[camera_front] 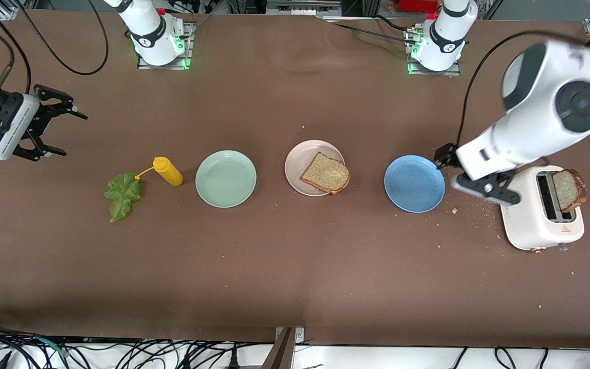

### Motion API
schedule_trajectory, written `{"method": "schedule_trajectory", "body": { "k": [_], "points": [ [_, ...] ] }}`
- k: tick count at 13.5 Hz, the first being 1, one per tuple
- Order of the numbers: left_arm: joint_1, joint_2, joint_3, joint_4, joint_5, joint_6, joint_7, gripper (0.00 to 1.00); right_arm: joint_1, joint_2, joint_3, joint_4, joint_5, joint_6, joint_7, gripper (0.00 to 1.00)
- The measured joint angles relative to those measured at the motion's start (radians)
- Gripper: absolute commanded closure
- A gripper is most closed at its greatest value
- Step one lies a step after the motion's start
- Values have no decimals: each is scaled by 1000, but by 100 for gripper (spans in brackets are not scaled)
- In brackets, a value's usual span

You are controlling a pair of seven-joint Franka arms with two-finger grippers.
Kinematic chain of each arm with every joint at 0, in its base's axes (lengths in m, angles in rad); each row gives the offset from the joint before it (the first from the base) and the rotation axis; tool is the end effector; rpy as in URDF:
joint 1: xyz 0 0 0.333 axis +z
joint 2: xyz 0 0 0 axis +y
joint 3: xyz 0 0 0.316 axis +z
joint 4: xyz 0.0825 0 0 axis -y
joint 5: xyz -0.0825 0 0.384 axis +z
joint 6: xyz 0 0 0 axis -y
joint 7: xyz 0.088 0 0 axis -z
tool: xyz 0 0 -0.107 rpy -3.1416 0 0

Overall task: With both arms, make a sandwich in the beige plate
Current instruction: 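Reach the right gripper to the yellow mustard bottle and grasp it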

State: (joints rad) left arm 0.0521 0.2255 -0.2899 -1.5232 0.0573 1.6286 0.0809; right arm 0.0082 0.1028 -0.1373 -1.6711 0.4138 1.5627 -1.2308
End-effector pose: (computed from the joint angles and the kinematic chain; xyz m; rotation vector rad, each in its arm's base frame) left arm 0.6042 -0.1235 0.5240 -3.0949 0.5023 0.1740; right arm 0.5737 -0.0276 0.5280 -2.3286 -1.3645 -0.1230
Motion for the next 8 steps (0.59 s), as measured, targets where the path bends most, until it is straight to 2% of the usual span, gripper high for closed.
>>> {"method": "schedule_trajectory", "body": {
  "k": [2,4,6,8],
  "points": [
    [0,-24,1,147,36,-168,-10,0,-42,82,-48,-9,152,-67,-208,0],
    [8,-31,4,248,41,-263,-19,0,-121,207,-61,-12,295,-150,-384,0],
    [36,-25,8,270,42,-277,-46,0,-172,355,-63,-6,381,-231,-621,0],
    [54,8,10,270,42,-277,-92,0,-177,494,-61,27,433,-262,-853,0]
  ]
}}
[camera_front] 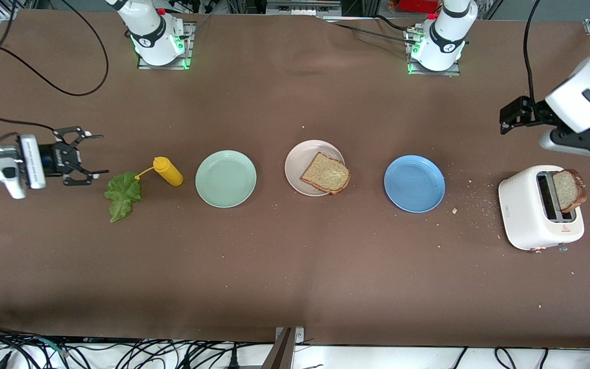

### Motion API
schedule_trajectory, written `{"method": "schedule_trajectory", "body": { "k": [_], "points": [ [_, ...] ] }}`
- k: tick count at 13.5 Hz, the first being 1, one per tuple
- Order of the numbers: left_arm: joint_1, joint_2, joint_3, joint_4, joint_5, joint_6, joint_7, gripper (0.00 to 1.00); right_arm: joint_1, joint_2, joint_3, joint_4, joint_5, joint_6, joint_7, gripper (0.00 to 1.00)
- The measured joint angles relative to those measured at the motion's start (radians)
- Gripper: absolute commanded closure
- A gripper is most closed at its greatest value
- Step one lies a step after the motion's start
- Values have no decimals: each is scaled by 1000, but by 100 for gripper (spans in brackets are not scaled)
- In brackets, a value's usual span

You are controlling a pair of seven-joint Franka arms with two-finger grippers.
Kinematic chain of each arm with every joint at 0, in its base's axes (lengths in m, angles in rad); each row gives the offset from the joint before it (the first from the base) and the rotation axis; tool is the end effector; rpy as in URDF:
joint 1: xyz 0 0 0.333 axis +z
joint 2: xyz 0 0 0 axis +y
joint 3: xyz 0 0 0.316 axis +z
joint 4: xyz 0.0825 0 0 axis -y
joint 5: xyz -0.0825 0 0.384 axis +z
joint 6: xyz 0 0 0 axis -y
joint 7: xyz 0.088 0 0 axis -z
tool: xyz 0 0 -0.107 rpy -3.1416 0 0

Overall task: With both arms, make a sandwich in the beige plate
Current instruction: 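Reach the right gripper to the yellow mustard bottle and grasp it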

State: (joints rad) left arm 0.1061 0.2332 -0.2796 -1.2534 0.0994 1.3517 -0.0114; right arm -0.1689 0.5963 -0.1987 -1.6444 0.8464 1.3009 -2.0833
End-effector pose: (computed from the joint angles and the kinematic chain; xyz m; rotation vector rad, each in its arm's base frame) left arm 0.5961 -0.0688 0.6225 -3.0822 0.2215 0.1901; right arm 0.5868 -0.1102 0.2689 -1.4835 -1.3900 -0.4603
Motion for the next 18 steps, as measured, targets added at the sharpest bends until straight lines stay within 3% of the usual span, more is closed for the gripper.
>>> {"method": "schedule_trajectory", "body": {
  "k": [3,5,9,14,18],
  "points": [
    [1,36,-4,1,-2,1,-25,0,8,170,12,81,66,-12,-248,0],
    [6,35,-5,10,-27,1,-33,0,9,235,13,120,72,-15,-347,0],
    [147,34,-7,13,-154,0,-18,0,3,306,13,171,72,-20,-478,0],
    [138,25,-88,13,-62,-1,-24,0,3,394,46,175,95,-29,-561,0],
    [136,19,-89,13,-61,-2,-24,0,3,449,59,174,156,-36,-558,0]
  ]
}}
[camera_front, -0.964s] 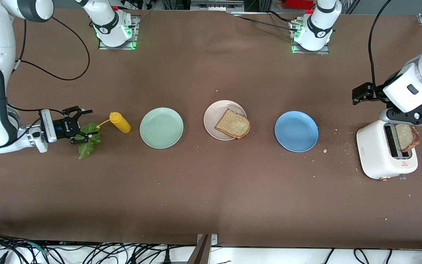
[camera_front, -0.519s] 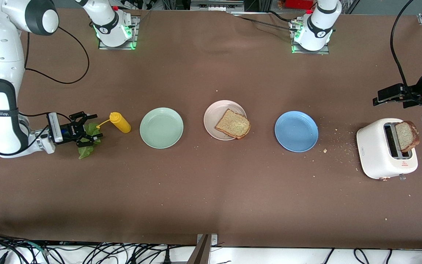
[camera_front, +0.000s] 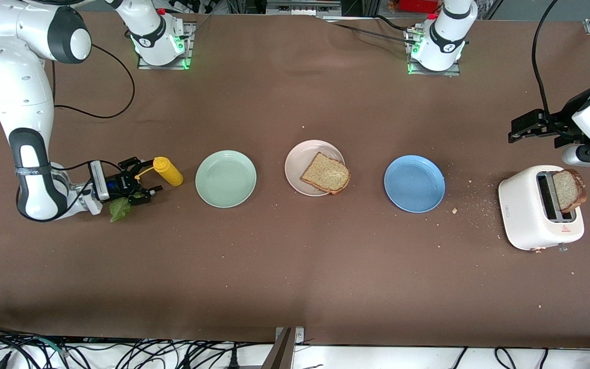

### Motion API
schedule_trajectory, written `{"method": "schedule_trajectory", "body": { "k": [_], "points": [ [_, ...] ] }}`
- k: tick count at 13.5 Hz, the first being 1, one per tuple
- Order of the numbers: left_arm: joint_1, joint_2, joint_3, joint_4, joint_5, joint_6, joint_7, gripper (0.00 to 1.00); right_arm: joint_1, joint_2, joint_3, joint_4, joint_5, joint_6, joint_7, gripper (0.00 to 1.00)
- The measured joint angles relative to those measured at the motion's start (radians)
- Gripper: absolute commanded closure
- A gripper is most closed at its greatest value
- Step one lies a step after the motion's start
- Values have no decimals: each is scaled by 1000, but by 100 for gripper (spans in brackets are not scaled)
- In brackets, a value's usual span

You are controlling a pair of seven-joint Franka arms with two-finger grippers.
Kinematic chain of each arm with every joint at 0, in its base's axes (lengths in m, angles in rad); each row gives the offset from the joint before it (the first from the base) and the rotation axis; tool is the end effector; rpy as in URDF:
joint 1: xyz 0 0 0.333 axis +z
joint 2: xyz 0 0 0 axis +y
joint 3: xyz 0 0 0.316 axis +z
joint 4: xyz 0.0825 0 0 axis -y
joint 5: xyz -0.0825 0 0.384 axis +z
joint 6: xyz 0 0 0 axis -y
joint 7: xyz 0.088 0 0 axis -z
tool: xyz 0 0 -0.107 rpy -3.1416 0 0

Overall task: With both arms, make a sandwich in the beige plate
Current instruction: 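Reach the right gripper to the yellow mustard bottle and grasp it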

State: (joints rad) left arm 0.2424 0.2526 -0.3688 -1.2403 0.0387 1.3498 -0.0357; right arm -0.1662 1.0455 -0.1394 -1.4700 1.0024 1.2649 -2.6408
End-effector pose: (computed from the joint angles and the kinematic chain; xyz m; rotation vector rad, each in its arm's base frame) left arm 0.6020 -0.0389 0.6204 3.0905 -0.1231 -0.2021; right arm 0.5837 -0.0617 0.0661 -1.0274 -1.4752 -0.8113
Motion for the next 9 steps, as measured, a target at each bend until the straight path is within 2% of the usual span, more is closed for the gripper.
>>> {"method": "schedule_trajectory", "body": {
  "k": [9],
  "points": [
    [1,0,1,0,0,-4,0,0,0,4,15,16,42,-67,86,0]
  ]
}}
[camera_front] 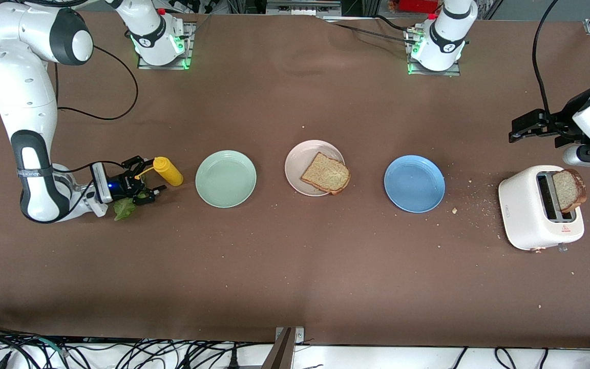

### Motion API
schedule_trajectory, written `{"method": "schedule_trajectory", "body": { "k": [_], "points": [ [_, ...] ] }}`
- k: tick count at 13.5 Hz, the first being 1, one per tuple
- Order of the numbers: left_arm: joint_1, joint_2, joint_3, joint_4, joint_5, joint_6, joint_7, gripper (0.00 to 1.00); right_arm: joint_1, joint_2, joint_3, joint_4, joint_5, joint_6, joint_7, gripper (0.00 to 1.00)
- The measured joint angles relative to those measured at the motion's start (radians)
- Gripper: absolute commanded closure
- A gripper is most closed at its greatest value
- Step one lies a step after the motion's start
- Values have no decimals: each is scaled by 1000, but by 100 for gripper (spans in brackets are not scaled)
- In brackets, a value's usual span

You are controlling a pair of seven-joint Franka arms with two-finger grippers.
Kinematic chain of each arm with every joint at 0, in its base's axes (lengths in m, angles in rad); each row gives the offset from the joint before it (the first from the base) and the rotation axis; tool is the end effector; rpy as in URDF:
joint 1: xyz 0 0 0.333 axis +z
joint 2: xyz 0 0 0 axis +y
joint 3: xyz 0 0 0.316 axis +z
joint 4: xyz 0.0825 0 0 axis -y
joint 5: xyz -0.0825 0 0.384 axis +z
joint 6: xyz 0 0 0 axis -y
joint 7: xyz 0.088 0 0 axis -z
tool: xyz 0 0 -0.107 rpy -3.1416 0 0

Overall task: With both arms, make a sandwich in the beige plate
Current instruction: 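Reach the right gripper to the yellow mustard bottle and grasp it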

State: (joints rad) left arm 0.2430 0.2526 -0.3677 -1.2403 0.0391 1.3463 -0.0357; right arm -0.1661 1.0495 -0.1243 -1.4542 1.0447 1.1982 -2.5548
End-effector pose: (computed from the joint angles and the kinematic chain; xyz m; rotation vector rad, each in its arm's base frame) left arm 0.6017 -0.0379 0.6201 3.0910 -0.1206 -0.2075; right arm 0.5879 -0.0474 0.0767 -1.0130 -1.3753 -0.7983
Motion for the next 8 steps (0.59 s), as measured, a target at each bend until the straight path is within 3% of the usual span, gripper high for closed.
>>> {"method": "schedule_trajectory", "body": {
  "k": [6,7,8],
  "points": [
    [1,0,0,0,0,-5,0,0,4,-3,53,6,6,-4,12,1],
    [1,0,0,0,0,-5,0,0,4,-4,54,6,6,-4,12,7],
    [1,0,0,0,0,-5,0,0,3,-4,54,6,6,-4,13,27]
  ]
}}
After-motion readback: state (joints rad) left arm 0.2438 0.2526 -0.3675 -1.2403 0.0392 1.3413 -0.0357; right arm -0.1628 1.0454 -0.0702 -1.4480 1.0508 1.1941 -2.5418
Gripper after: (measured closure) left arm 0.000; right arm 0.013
